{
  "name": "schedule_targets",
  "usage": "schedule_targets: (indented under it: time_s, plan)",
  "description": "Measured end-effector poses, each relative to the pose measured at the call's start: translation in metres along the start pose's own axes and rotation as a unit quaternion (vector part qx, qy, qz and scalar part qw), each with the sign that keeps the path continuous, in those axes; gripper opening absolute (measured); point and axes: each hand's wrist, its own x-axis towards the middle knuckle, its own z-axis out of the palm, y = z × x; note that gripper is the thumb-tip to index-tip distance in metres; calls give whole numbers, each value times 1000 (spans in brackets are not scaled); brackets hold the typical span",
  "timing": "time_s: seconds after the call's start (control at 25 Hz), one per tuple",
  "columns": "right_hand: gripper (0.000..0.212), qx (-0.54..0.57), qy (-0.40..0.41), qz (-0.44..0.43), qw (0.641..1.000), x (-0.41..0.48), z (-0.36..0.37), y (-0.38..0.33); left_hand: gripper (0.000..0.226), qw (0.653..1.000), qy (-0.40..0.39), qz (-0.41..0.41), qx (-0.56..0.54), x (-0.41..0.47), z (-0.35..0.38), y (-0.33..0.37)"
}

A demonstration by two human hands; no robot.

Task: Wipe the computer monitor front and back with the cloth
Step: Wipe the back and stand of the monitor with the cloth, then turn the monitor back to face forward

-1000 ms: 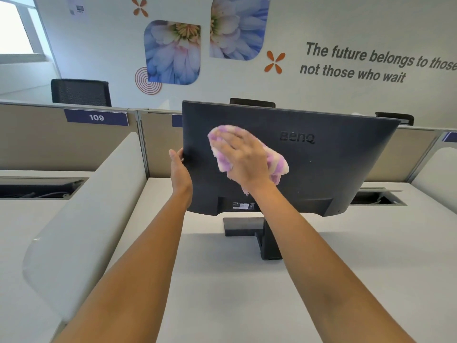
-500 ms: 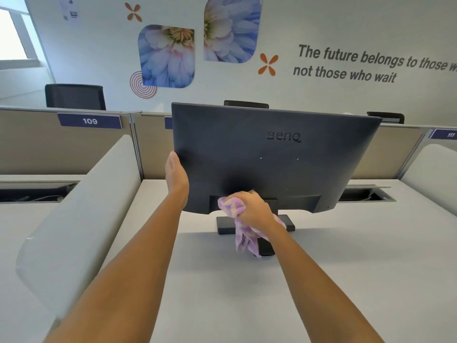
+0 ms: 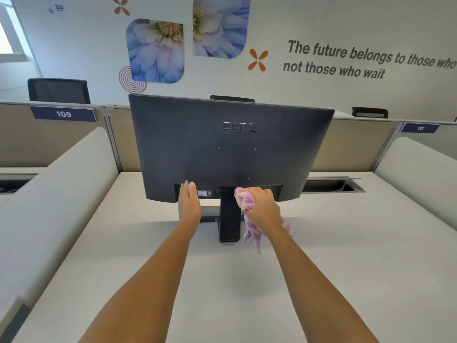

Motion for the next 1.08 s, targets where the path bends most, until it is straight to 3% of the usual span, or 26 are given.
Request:
schedule_targets:
  time_s: [0.08,0.28,0.4,0.48,0.56,0.6,0.68,0.88,1.08]
  plan:
    - [44,-5,-40,39,998,-9,-9,25,50,1000,-10,-11,7,-19,19,-4]
    - [48,-32,-30,-5,999,-38,-28,102,49,998,-39,-57,4,-61,62,-15]
    - [39,-170,-40,18,984,-46,-35,140,49,998,-54,-34,26,-77,80,-23]
    - [64,-248,-90,56,963,-50,-41,163,51,997,-56,-15,55,-86,90,-24]
    - [104,-221,-183,112,952,-56,-45,181,52,996,-56,-6,74,-91,98,-26]
    - [113,-192,-215,136,948,-59,-45,188,52,995,-57,-3,82,-93,101,-27]
    - [109,-162,-228,160,947,-65,-41,200,52,994,-60,-3,89,-96,107,-27]
    - [84,-168,-237,123,949,-70,-33,220,52,993,-53,0,103,-97,115,-26]
    - [63,-173,-80,63,980,-41,-57,183,51,989,-49,36,137,-89,113,-17]
